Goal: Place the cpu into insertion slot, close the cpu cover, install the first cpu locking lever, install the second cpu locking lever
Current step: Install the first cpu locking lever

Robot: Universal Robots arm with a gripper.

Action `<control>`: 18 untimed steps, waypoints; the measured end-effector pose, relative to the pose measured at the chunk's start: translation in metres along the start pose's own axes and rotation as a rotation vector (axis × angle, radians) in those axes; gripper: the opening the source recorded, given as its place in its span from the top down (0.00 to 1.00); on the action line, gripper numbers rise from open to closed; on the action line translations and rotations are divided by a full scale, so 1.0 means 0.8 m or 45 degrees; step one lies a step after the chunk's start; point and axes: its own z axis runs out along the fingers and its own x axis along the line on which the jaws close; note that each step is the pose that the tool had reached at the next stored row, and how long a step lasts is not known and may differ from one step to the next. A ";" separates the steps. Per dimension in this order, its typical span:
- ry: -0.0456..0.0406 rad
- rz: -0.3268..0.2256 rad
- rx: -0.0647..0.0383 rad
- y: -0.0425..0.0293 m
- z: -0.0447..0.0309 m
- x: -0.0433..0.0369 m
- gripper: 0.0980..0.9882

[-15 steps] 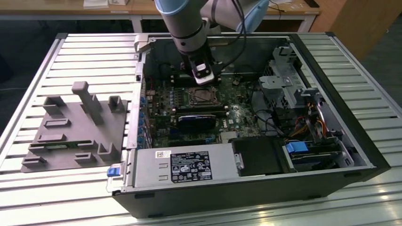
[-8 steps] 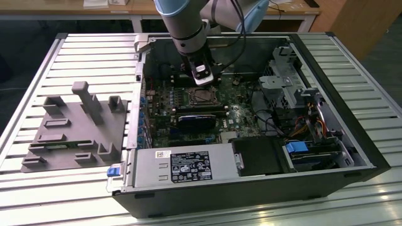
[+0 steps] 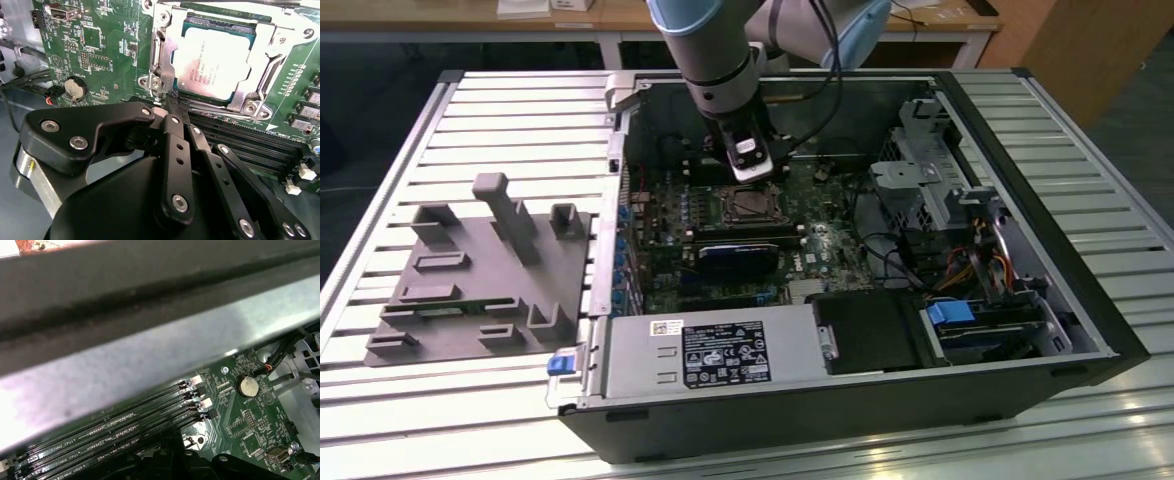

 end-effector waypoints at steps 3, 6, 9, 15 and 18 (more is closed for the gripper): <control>0.000 0.000 0.000 0.0008 -0.0028 -0.001 1.00; 0.000 0.000 0.000 0.0021 -0.0076 -0.002 1.00; 0.000 0.000 0.000 0.0033 -0.0124 -0.003 1.00; 0.000 0.000 0.000 0.0050 -0.0151 -0.003 1.00; 0.000 0.001 0.000 0.0081 -0.0146 -0.002 1.00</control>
